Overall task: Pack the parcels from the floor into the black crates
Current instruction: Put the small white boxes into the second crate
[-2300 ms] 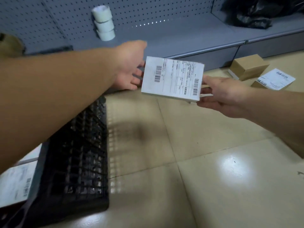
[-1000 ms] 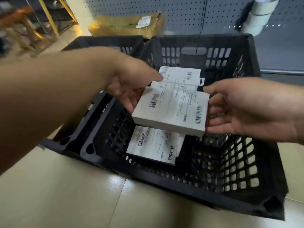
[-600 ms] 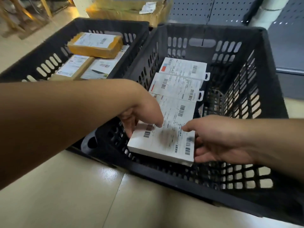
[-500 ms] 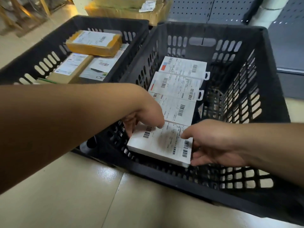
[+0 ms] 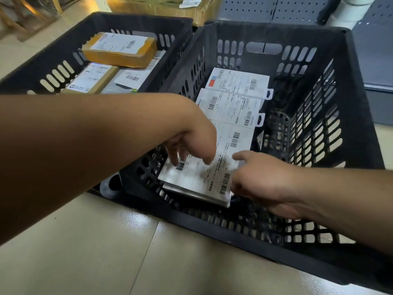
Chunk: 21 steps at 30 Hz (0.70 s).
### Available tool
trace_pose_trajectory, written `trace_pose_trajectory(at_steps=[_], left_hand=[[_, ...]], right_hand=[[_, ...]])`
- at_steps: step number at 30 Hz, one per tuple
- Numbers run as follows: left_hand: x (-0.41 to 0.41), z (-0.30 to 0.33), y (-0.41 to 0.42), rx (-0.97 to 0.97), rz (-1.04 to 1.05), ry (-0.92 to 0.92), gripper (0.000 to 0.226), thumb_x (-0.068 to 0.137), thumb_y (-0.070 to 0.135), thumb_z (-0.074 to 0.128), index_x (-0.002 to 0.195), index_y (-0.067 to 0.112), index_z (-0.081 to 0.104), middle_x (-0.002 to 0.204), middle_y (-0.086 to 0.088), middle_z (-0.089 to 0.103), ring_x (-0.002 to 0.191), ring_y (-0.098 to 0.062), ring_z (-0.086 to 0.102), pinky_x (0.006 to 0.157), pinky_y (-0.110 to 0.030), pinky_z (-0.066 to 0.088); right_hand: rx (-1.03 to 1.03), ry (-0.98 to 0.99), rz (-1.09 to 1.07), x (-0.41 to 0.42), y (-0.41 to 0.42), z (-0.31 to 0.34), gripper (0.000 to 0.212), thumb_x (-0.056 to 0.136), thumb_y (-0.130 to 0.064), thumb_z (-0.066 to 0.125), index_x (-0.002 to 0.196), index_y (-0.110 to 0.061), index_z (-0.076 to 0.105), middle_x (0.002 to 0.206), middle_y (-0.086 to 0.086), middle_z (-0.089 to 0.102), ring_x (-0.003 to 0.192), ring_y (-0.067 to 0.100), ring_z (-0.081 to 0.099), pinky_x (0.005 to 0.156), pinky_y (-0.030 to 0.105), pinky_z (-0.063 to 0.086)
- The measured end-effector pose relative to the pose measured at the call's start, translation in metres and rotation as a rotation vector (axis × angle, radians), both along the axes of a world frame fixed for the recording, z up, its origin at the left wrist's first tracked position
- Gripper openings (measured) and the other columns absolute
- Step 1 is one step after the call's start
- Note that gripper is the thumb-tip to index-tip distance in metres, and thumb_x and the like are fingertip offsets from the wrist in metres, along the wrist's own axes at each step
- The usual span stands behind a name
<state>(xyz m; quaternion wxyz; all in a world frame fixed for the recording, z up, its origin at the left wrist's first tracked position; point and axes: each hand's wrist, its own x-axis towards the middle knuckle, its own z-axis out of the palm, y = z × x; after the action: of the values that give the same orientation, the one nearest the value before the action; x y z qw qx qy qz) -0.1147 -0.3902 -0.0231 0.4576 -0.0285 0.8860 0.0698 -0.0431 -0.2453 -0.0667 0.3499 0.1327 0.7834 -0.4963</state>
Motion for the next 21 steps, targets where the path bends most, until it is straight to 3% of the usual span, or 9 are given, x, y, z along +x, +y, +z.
trace_pose_trajectory(at_steps=[2, 4, 8, 10, 13, 16, 19, 21], left_hand=[[0.001, -0.003, 0.000, -0.011, -0.055, -0.025, 0.037, 0.102, 0.019, 0.059, 0.137, 0.010, 0.055, 0.139, -0.009, 0.053, 0.114, -0.026, 0.060, 0.090, -0.044, 0.061], [0.002, -0.004, -0.001, -0.011, -0.068, -0.038, 0.031, 0.101, 0.015, 0.058, 0.131, 0.007, 0.057, 0.142, -0.017, 0.051, 0.117, -0.032, 0.059, 0.092, -0.045, 0.061], [0.002, -0.004, -0.002, -0.008, -0.038, -0.077, 0.015, 0.100, 0.011, 0.057, 0.109, -0.001, 0.056, 0.141, -0.029, 0.046, 0.122, -0.035, 0.056, 0.094, -0.046, 0.060], [0.000, -0.004, -0.002, -0.001, -0.041, -0.094, 0.026, 0.100, 0.011, 0.058, 0.115, -0.007, 0.046, 0.143, -0.031, 0.044, 0.125, -0.038, 0.053, 0.095, -0.047, 0.059], [-0.001, -0.002, 0.002, -0.004, -0.061, -0.098, 0.029, 0.101, 0.017, 0.060, 0.122, -0.002, 0.055, 0.132, -0.028, 0.056, 0.120, -0.039, 0.061, 0.096, -0.046, 0.059], [0.001, 0.002, 0.010, -0.056, -0.123, -0.075, 0.019, 0.102, 0.025, 0.059, 0.091, 0.010, 0.056, 0.097, -0.006, 0.057, 0.113, -0.030, 0.064, 0.094, -0.046, 0.059], [-0.003, 0.010, 0.018, -0.092, -0.164, -0.042, 0.027, 0.102, 0.032, 0.058, 0.083, 0.014, 0.054, 0.105, -0.004, 0.059, 0.110, -0.034, 0.064, 0.091, -0.046, 0.060], [-0.011, 0.018, 0.025, -0.097, -0.178, 0.036, 0.027, 0.102, 0.033, 0.057, 0.083, 0.015, 0.053, 0.098, -0.007, 0.060, 0.096, -0.029, 0.069, 0.086, -0.043, 0.062]], right_hand=[[0.010, -0.027, 0.013, 0.000, 0.000, 0.002, 0.020, 0.080, 0.007, 0.046, 0.090, -0.003, 0.060, 0.103, 0.024, 0.068, 0.103, 0.035, 0.068, 0.094, 0.046, 0.058], [0.033, -0.040, 0.022, -0.001, 0.000, 0.003, 0.013, 0.076, 0.005, 0.047, 0.080, -0.002, 0.057, 0.107, 0.026, 0.069, 0.106, 0.039, 0.067, 0.096, 0.053, 0.055], [0.051, -0.040, 0.059, -0.004, -0.001, 0.005, 0.014, 0.077, 0.005, 0.052, 0.086, -0.005, 0.056, 0.119, 0.022, 0.065, 0.112, 0.039, 0.065, 0.099, 0.057, 0.050], [0.046, -0.061, 0.071, -0.007, 0.000, 0.004, 0.016, 0.078, 0.006, 0.054, 0.087, -0.007, 0.057, 0.120, 0.021, 0.064, 0.108, 0.037, 0.067, 0.096, 0.049, 0.053], [0.025, -0.134, 0.121, -0.011, 0.005, 0.011, 0.021, 0.079, 0.011, 0.054, 0.088, -0.008, 0.054, 0.116, 0.021, 0.060, 0.086, 0.029, 0.062, 0.066, 0.031, 0.053], [-0.040, -0.180, 0.093, -0.019, 0.017, 0.025, 0.032, 0.080, 0.013, 0.053, 0.102, -0.010, 0.056, 0.110, 0.015, 0.058, 0.077, 0.025, 0.057, 0.052, 0.022, 0.048], [-0.127, -0.145, -0.016, -0.029, 0.037, 0.043, 0.049, 0.080, 0.013, 0.056, 0.123, -0.012, 0.055, 0.121, 0.014, 0.055, 0.087, 0.028, 0.064, 0.054, 0.023, 0.055], [-0.204, -0.104, -0.067, -0.035, 0.053, 0.057, 0.051, 0.079, 0.012, 0.059, 0.124, -0.012, 0.057, 0.128, 0.016, 0.056, 0.103, 0.032, 0.063, 0.064, 0.028, 0.059]])
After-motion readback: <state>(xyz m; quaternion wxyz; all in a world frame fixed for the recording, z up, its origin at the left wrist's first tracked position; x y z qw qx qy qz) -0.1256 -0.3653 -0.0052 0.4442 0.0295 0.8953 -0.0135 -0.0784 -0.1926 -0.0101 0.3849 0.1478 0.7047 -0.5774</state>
